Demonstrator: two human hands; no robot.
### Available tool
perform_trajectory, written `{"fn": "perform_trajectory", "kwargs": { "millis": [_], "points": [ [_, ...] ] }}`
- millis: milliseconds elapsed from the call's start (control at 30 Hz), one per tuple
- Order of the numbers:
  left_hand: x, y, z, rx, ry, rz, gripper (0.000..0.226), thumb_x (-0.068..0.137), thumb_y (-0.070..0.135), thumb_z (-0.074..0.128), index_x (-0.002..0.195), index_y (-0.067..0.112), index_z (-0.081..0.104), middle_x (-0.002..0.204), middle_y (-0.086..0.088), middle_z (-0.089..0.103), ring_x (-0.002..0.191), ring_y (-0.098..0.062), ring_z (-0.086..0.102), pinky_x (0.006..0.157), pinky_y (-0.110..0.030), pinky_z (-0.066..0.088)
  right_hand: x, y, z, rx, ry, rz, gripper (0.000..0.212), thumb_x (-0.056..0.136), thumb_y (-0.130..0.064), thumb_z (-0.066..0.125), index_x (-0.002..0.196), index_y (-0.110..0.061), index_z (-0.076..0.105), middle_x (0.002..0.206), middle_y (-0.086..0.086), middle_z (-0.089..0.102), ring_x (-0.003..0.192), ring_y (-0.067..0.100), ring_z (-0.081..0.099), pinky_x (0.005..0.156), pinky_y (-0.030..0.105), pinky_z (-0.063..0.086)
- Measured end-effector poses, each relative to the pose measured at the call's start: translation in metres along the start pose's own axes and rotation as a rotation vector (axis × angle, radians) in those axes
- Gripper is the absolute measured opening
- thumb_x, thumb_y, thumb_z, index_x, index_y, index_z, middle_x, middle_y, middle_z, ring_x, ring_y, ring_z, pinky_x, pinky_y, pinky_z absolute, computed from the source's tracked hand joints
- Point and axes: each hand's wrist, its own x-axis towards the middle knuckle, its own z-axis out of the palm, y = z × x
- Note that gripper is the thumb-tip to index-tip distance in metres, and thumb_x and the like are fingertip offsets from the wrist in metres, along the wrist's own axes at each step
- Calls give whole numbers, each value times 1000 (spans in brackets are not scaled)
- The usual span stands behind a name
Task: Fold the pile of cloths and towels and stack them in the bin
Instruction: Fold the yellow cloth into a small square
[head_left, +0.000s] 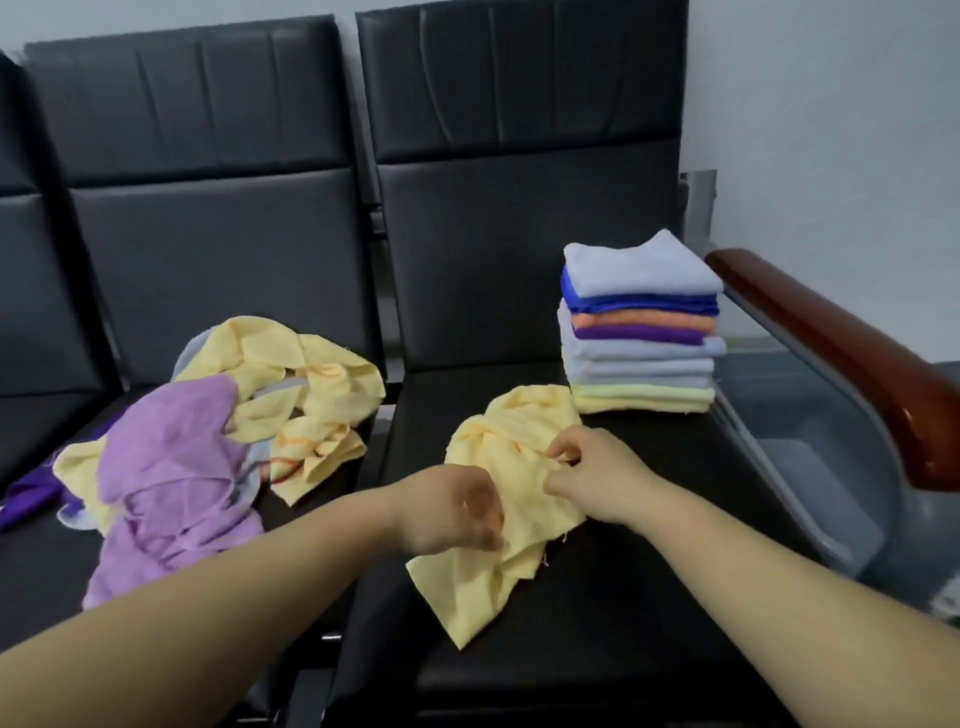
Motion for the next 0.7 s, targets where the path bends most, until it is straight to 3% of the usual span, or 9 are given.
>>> {"fn": "perform_trajectory", "kwargs": {
  "millis": [67,167,233,333,400,467,600,700],
  "points": [
    [3,-7,13,141,-16,-5,47,78,52,79,116,33,59,114,13,57,104,-12,57,94,-34,51,2,6,11,-50,-123,-55,32,83,-32,72,113,-40,62,117,-12,55,97,7,59,80,28,53],
    [15,-18,23,201,38,82,24,83,44,75,94,38,54,104,15,52,95,-12,54,84,-28,48,7,11,22,-177,-302,-137,42,83,-35,75,121,-43,60,114,-18,46,94,7,58,78,25,50],
    [22,-23,19,223,29,128,14,88,36,69,89,38,55,97,16,52,90,-9,53,80,-24,45,14,15,24,-326,-304,-194,50,82,-34,76,128,-43,60,116,-20,39,100,7,55,87,28,53],
    [28,-33,13,177,70,125,9,89,32,67,83,31,59,85,12,58,78,-7,53,73,-27,47,21,15,22,-403,-233,-268,25,89,-38,73,114,-39,69,110,-21,48,103,11,57,89,30,52],
    [31,-44,13,97,173,77,11,88,27,67,81,29,59,81,12,59,74,-7,53,69,-27,47,24,13,17,-367,-217,-255,10,91,-44,72,93,-33,72,99,-14,63,94,15,63,84,34,56],
    [32,-52,12,65,269,33,11,89,22,64,89,31,60,92,13,63,86,-7,59,77,-27,51,25,8,9,-299,-212,-230,17,94,-43,70,81,-31,71,88,-6,70,85,16,66,77,33,55],
    [25,-46,9,-55,369,119,26,85,15,68,104,31,63,108,12,57,99,-4,57,87,-21,48,22,4,-7,-85,-101,-205,15,96,-33,68,85,-23,72,84,-4,71,78,14,63,72,31,51],
    [16,-31,9,-255,284,167,28,78,42,75,103,36,66,107,12,62,101,-4,59,87,-25,51,23,6,-10,107,-75,-168,19,91,-34,67,88,-15,70,81,3,65,79,25,61,79,43,56]
  ]
}}
